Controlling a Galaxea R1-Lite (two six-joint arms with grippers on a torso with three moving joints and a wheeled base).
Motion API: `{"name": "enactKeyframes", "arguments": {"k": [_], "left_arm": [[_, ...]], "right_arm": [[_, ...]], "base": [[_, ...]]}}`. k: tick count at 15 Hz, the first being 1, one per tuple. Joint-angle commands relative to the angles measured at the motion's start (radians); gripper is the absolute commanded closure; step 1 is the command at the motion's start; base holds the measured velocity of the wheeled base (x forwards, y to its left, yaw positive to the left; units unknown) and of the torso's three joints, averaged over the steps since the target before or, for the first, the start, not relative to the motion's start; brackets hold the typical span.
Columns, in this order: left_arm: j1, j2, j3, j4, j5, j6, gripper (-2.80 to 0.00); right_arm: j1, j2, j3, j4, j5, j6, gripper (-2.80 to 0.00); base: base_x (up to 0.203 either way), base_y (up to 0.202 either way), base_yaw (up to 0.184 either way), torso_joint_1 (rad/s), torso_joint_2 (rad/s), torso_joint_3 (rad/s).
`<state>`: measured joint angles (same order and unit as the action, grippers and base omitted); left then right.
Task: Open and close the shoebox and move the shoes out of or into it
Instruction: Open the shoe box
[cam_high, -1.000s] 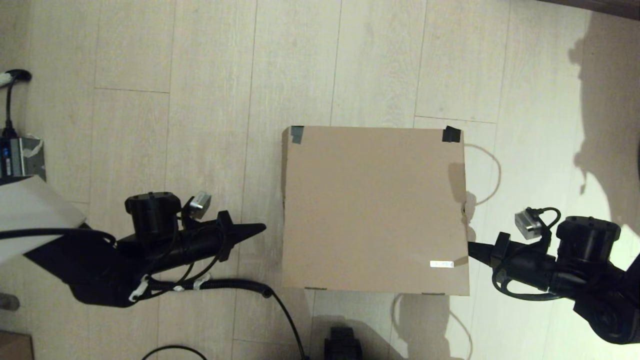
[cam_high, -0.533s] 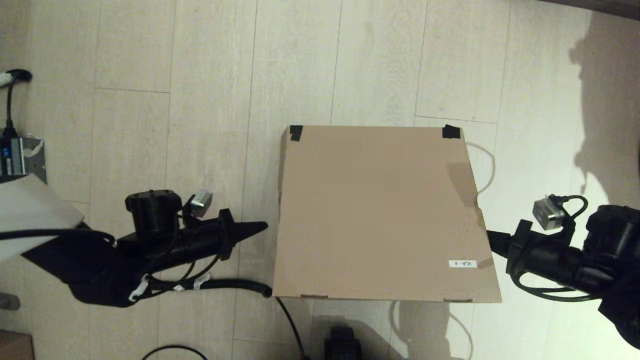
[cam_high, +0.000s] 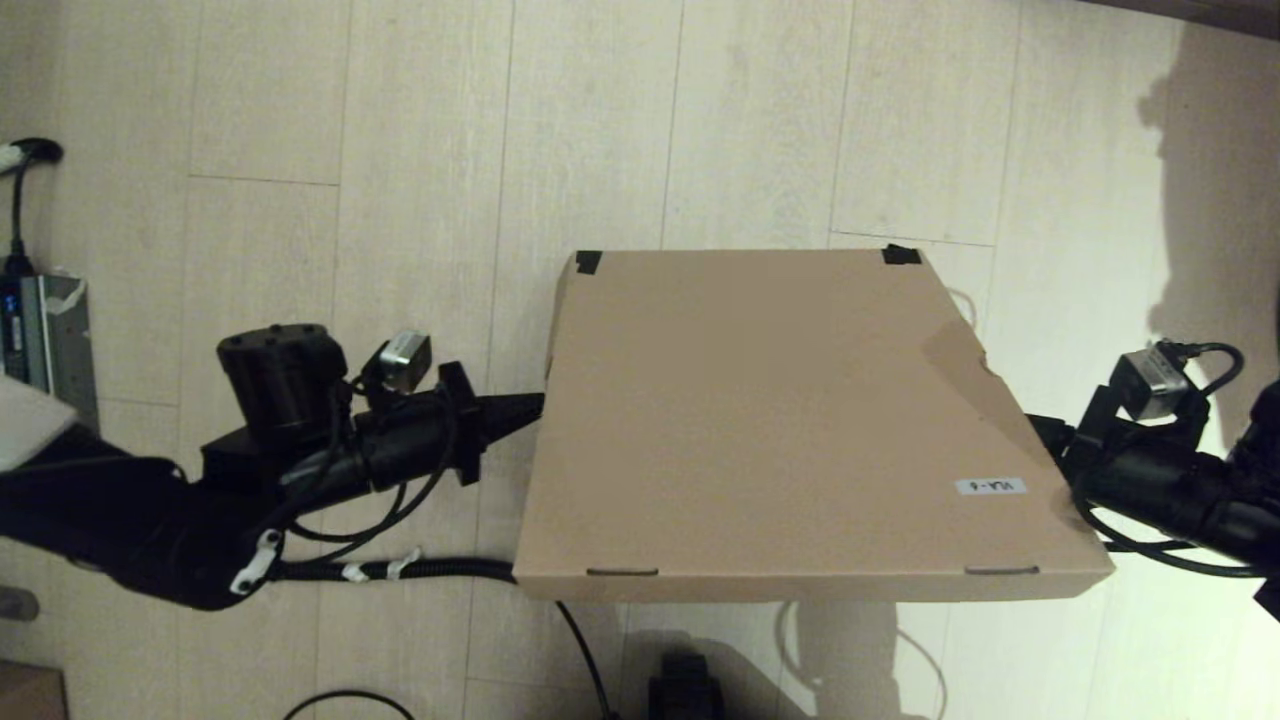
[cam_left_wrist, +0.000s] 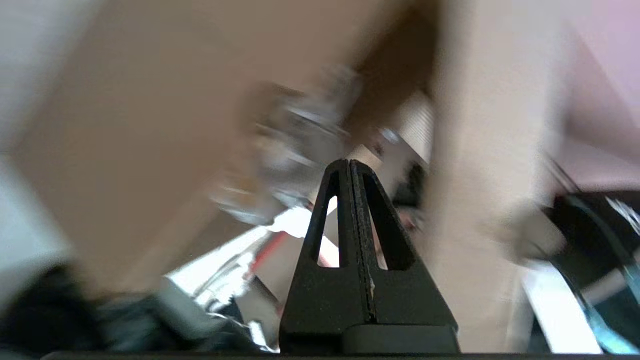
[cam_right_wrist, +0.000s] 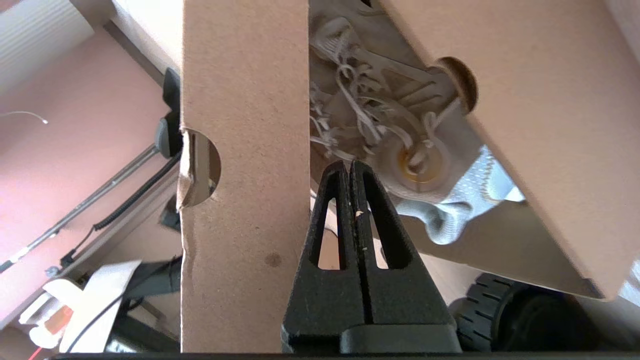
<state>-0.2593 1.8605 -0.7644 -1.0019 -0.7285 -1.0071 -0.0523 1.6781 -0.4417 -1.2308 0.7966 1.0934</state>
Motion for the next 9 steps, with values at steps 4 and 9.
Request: {"name": "enactKeyframes", "arguments": {"k": [4,9], "left_arm": [[-0.091,-0.168,0.017,-0.007,0.000,-0.044,0.00],[-0.082,-0.298,0.063,-0.016,0.078,-0.056,0.00]], "right_arm": [[-0.001,-0.035,-0.148,0.055,0.000,0.072,0.00],[-0.001,-0.029,-0.247,0.113,-0.005,0.113,0.00]], "base": [[0.000,0.000,0.000,0.000,0.00,0.000],[0.000,0.000,0.000,0.000,0.00,0.000]]}}
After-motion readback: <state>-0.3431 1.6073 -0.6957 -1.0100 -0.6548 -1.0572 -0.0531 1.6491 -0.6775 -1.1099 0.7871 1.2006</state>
